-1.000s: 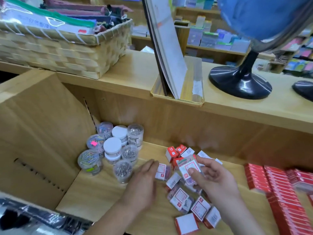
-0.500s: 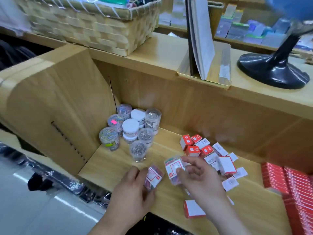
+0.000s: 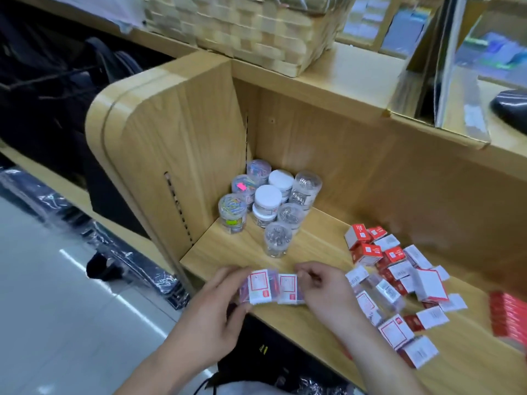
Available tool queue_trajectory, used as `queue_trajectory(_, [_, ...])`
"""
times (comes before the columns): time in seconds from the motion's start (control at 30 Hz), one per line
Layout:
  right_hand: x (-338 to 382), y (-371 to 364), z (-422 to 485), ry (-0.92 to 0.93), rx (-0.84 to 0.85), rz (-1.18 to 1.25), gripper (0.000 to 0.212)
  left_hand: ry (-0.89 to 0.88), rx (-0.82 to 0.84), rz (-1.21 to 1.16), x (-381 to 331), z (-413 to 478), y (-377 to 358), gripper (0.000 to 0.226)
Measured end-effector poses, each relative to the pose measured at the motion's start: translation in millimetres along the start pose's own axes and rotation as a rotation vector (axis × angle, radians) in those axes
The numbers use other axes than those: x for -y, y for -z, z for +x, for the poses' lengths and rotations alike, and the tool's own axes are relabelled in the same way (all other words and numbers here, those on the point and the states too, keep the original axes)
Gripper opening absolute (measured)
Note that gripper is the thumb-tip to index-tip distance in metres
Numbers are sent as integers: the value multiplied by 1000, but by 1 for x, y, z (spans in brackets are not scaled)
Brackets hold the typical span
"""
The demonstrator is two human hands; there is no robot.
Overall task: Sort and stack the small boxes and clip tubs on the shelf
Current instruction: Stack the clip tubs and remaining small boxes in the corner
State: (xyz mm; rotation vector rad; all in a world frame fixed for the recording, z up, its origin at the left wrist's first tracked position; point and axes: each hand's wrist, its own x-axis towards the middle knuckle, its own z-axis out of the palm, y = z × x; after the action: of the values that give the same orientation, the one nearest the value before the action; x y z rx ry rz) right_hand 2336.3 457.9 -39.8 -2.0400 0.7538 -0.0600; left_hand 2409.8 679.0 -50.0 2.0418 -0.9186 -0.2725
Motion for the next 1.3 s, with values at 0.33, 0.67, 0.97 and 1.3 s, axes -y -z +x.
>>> queue_trajectory(0.33, [-1,12,-12,-129,94,253,24,-159,88,28,-6,32,-32,51])
queue_trajectory(0.67, [-11,12,-26,218,130,-73,61,0,-1,3,0,23,-47,59])
queue_trajectory(0.97, [-27,-12,-23,115,-198,-182,69,58,-102,-82,0,68,-75,25])
queue_trajectory(1.3, [-14,-27,-3,-51,-398,-206,78,40,-105,-110,17,67,-40,28])
